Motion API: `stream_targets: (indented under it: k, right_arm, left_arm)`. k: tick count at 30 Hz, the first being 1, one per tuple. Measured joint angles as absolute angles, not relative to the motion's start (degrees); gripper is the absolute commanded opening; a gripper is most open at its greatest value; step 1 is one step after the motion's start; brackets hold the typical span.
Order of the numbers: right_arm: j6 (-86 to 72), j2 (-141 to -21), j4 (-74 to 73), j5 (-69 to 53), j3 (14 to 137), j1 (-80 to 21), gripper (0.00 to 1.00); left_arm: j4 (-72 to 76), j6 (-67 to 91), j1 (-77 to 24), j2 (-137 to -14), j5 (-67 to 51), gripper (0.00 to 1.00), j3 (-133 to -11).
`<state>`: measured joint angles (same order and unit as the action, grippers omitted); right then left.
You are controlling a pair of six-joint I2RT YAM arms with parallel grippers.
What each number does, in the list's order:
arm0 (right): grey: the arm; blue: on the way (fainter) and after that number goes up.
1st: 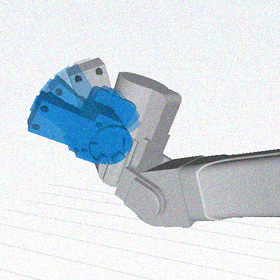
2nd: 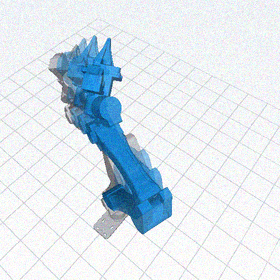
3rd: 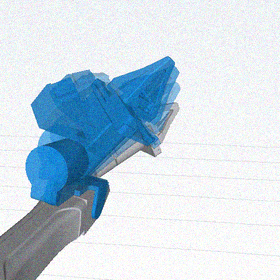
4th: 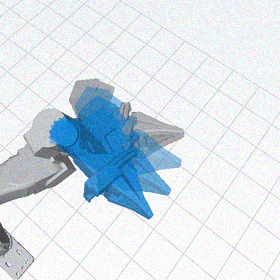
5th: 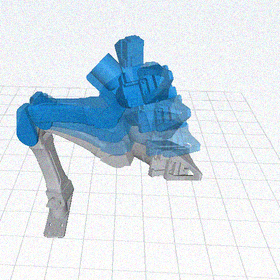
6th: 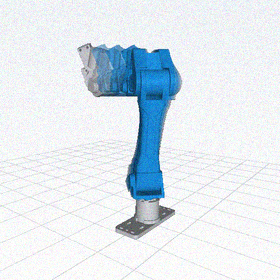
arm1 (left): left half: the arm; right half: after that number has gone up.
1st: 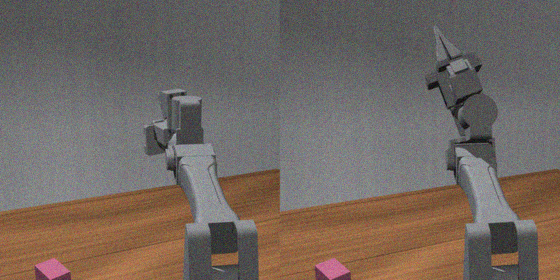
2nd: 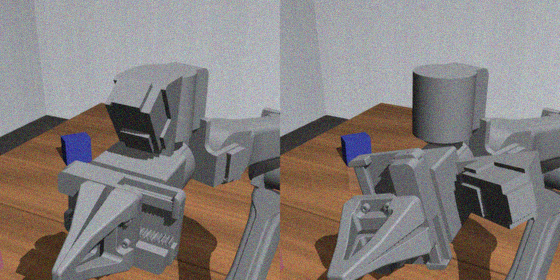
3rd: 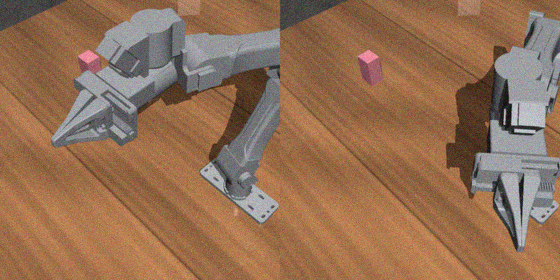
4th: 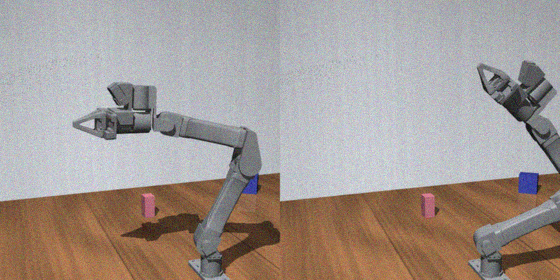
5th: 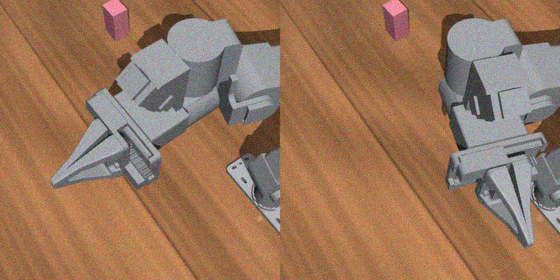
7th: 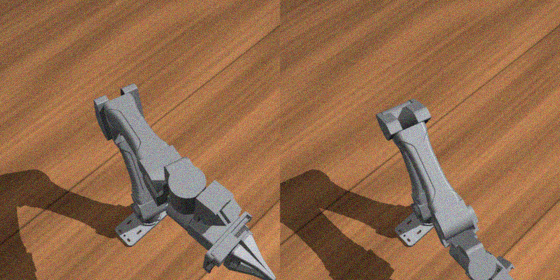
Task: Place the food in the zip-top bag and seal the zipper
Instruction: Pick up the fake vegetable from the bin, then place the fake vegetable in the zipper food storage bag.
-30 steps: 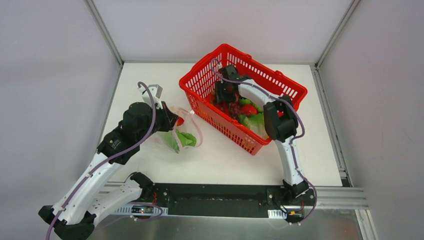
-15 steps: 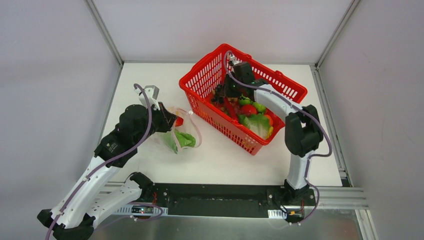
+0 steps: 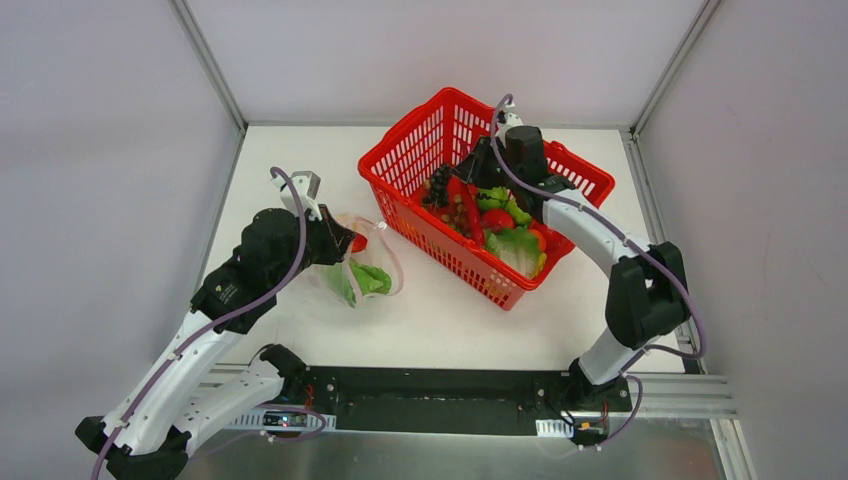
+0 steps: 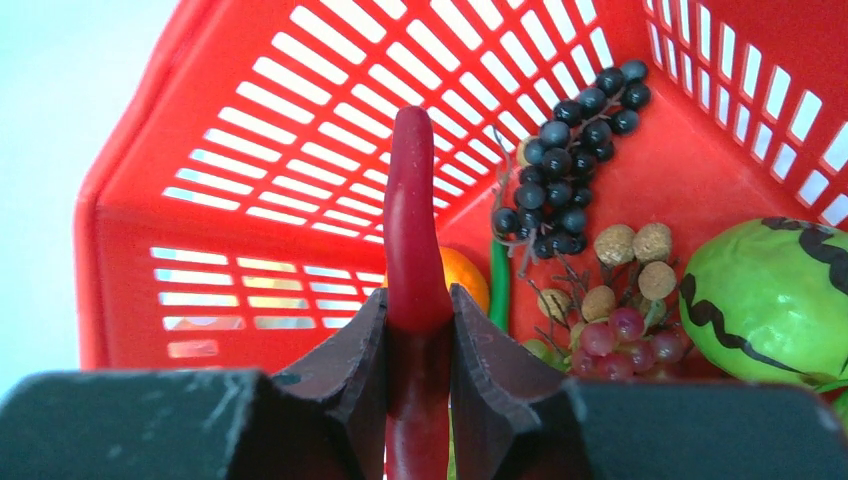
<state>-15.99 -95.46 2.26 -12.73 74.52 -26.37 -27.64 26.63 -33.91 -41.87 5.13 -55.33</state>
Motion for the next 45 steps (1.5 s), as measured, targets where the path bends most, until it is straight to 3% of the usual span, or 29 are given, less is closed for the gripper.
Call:
stream_targets:
  k: [17, 28, 34, 45]
  right_arm:
    - [-22.28, -79.44, 18.61, -24.25, 65.12, -24.62, 0.05]
    - [-23.73, -75.77, 21.50, -31.94, 63.86, -24.84, 0.09]
    - [-21.28, -75.83, 16.32, -38.83, 65.25, -27.68, 0.10]
    - [-8.36, -82.32, -3.99, -32.40, 75.29, -33.36, 0.12]
  left_arm:
    - [-27.46, 26.63, -33.91, -42.00, 4.95, 0.00, -55.33]
    - [-26.72, 26.65, -33.91, -43.13, 3.99, 0.00, -55.33]
    - [-26.35, 26.65, -33.91, -43.16, 3.88, 0.00, -55.33]
    - [-25.50, 26.68, -33.91, -45.65, 2.52, 0.00, -55.33]
